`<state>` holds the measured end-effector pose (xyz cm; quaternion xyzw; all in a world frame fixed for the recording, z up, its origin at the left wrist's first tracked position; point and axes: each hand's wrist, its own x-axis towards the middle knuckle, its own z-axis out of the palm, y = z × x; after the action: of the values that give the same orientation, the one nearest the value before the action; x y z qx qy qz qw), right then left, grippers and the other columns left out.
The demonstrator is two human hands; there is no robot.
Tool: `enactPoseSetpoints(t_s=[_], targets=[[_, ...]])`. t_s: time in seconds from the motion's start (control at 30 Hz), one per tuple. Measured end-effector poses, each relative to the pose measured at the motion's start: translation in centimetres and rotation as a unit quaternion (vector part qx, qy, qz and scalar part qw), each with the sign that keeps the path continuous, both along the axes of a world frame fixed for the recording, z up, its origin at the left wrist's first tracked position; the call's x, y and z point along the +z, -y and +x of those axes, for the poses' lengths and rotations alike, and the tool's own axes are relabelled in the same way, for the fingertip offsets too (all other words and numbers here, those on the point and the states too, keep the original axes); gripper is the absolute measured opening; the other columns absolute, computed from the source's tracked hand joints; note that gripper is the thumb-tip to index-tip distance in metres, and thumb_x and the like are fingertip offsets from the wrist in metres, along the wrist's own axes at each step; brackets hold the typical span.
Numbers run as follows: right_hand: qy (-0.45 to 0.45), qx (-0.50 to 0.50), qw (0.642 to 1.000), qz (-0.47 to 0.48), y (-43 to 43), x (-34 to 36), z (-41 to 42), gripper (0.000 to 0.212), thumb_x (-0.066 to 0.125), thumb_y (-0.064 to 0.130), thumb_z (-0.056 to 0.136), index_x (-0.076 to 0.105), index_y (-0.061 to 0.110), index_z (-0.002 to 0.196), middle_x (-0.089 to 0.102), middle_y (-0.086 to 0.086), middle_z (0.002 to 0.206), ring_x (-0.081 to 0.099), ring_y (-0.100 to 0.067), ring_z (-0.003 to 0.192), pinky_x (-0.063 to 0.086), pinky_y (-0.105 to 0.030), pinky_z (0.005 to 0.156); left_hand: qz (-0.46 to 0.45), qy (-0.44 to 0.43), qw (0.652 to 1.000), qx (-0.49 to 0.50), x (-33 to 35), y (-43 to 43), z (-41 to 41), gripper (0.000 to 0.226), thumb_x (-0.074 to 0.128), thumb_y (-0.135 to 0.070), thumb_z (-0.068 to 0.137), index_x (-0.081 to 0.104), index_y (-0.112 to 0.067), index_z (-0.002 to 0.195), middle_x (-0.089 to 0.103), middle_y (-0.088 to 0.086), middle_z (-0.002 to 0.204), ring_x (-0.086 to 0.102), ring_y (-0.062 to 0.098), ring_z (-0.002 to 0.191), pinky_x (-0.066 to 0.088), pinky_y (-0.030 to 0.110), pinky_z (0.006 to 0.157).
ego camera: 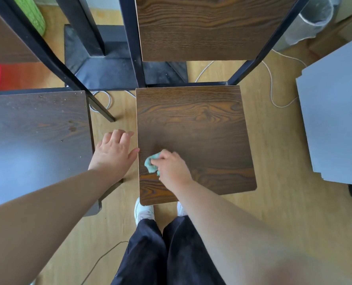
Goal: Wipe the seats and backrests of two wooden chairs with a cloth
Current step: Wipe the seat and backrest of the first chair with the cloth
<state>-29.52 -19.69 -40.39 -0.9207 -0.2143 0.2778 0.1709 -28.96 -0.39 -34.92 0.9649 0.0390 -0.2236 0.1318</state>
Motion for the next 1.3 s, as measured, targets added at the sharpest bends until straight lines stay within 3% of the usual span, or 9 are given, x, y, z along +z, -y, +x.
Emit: enactPoseSetpoints(t_s=[0.13, 0.23, 0.33, 0.47, 0.6, 0.73, 1.03, 1.2, 1.3], targets=[[-0.051, 0.075, 0.996, -0.005, 1.1, 0.6, -4.5, 0.045, 0.058, 0.003, 0.084, 0.060, 0.022, 0.125, 0.047, -0.002, 0.115, 0.041, -0.025, 0.096, 0.049, -0.043, 0.080, 0.003, 0.011, 1.000, -0.002, 1.3, 0.5, -1.8, 0.054, 0.046, -0.045, 0.097, 0.039, -0.016, 0.143, 0.044, 0.008, 0.136, 0.041, 0.033, 0.123, 0.038, 0.046, 0.101], [-0.060, 0.058, 0.996, 0.011, 2.0, 0.8, -5.7, 0.048, 0.057, 0.005, 0.088, 0.057, 0.024, 0.132, 0.047, -0.001, 0.118, 0.042, -0.024, 0.100, 0.048, -0.039, 0.083, 0.016, 0.009, 1.000, 0.003, 2.1, 1.0, -3.3, 0.053, 0.043, -0.045, 0.098, 0.037, -0.018, 0.144, 0.043, 0.006, 0.137, 0.039, 0.031, 0.126, 0.037, 0.045, 0.104], [-0.016, -0.066, 0.996, 0.056, 4.3, 1.2, -4.6, 0.037, 0.056, 0.008, 0.090, 0.063, 0.023, 0.124, 0.051, 0.002, 0.114, 0.050, -0.022, 0.100, 0.051, -0.035, 0.083, 0.027, 0.006, 0.999, 0.019, 2.6, 1.6, -4.6, 0.053, 0.044, -0.045, 0.098, 0.037, -0.018, 0.143, 0.044, 0.006, 0.137, 0.039, 0.031, 0.125, 0.038, 0.046, 0.102], [0.030, -0.259, 0.963, 0.074, 10.2, 1.8, -1.1, 0.033, 0.052, 0.007, 0.091, 0.069, 0.016, 0.117, 0.055, -0.002, 0.109, 0.058, -0.020, 0.093, 0.045, -0.023, 0.079, 0.032, 0.003, 0.999, 0.039, 2.9, 2.7, -6.4, 0.054, 0.045, -0.044, 0.097, 0.038, -0.018, 0.143, 0.044, 0.006, 0.137, 0.039, 0.032, 0.124, 0.038, 0.046, 0.101], [0.070, -0.333, 0.940, 0.005, 15.6, 1.5, 1.5, 0.033, 0.056, 0.009, 0.088, 0.070, 0.016, 0.118, 0.057, -0.008, 0.108, 0.060, -0.029, 0.095, 0.049, -0.034, 0.087, 0.028, 0.002, 0.998, 0.055, 3.2, 3.8, -7.8, 0.054, 0.047, -0.043, 0.097, 0.039, -0.017, 0.143, 0.045, 0.007, 0.136, 0.039, 0.032, 0.123, 0.038, 0.046, 0.100], [0.060, -0.385, 0.921, -0.004, 17.7, 1.3, 2.6, 0.034, 0.055, 0.009, 0.091, 0.068, 0.016, 0.122, 0.056, -0.007, 0.112, 0.060, -0.029, 0.096, 0.048, -0.035, 0.091, 0.031, 0.002, 0.998, 0.049, 3.4, 3.8, -8.8, 0.055, 0.044, -0.046, 0.097, 0.037, -0.020, 0.144, 0.042, 0.004, 0.139, 0.036, 0.029, 0.126, 0.037, 0.044, 0.101], [0.051, -0.454, 0.889, -0.029, 16.1, 0.6, 1.1, 0.034, 0.054, 0.008, 0.095, 0.065, 0.014, 0.126, 0.053, -0.010, 0.119, 0.059, -0.031, 0.103, 0.042, -0.024, 0.085, 0.040, -0.002, 0.999, 0.020, 3.7, 0.1, -10.6, 0.056, 0.039, -0.048, 0.098, 0.033, -0.021, 0.146, 0.039, 0.002, 0.140, 0.035, 0.027, 0.129, 0.036, 0.042, 0.104], [0.049, -0.421, 0.905, -0.037, 11.2, 1.2, -2.4, 0.032, 0.055, 0.010, 0.097, 0.064, 0.014, 0.127, 0.054, -0.007, 0.119, 0.060, -0.027, 0.105, 0.050, -0.027, 0.085, 0.033, 0.006, 0.999, 0.011, 3.8, -3.2, -12.0, 0.056, 0.040, -0.048, 0.097, 0.035, -0.019, 0.145, 0.041, 0.004, 0.138, 0.036, 0.028, 0.127, 0.038, 0.042, 0.103], [0.034, -0.402, 0.915, -0.021, 7.3, 1.0, -5.2, 0.032, 0.053, 0.010, 0.096, 0.065, 0.018, 0.125, 0.054, -0.004, 0.114, 0.056, -0.019, 0.090, 0.046, -0.023, 0.078, 0.027, 0.013, 0.999, 0.012, 4.0, -5.7, -13.3, 0.054, 0.044, -0.046, 0.096, 0.040, -0.017, 0.141, 0.044, 0.006, 0.134, 0.038, 0.031, 0.124, 0.039, 0.044, 0.100]])
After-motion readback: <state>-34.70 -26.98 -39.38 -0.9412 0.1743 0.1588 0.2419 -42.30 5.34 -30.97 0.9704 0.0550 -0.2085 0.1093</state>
